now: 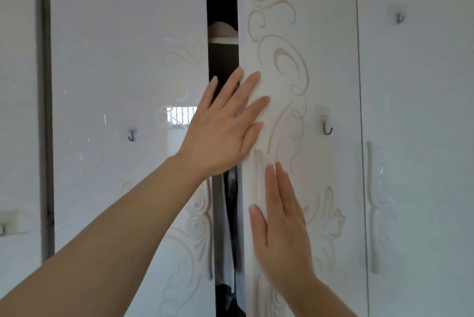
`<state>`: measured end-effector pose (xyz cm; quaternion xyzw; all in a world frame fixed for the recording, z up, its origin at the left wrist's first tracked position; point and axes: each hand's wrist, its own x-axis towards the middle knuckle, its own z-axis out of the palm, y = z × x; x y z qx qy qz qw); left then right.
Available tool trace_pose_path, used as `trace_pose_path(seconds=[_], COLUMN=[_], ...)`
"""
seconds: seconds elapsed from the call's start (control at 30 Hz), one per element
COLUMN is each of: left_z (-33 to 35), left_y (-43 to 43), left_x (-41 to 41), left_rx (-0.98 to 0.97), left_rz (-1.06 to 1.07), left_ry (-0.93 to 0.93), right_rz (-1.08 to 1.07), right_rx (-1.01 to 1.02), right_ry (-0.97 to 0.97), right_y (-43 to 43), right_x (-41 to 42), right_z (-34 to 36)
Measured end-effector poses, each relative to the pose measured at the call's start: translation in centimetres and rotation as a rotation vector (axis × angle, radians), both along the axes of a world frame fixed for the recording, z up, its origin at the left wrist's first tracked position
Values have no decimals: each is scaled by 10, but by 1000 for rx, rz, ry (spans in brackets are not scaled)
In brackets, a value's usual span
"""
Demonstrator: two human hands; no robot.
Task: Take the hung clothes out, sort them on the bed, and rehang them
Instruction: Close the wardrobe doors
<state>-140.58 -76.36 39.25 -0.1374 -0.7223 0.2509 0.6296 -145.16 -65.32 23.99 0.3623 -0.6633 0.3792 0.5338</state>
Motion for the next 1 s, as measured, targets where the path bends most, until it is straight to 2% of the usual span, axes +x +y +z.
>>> trace_pose_path(seconds=[0.37, 0.63, 0.7, 0.9, 1.0], left_z=[-10, -15, -19, -23, -25], left_y=[-93, -148, -159, -172, -174], left_x=[-64, -118, -135, -162, -167], left_rx=[46, 139, 149, 117, 116], left_rz=[131, 264, 240, 60, 6], left_ry=[-22, -192, -202, -42, -21], right_rz=[-218, -252, -258, -270, -287], right_rx=[66, 57, 50, 33, 46], right_ry=[-13, 51, 77, 194, 222], right_y=[-95, -155, -165, -173, -173], right_x=[-57, -117, -132, -160, -166], right_z=[-1, -14, -16, -20, -23])
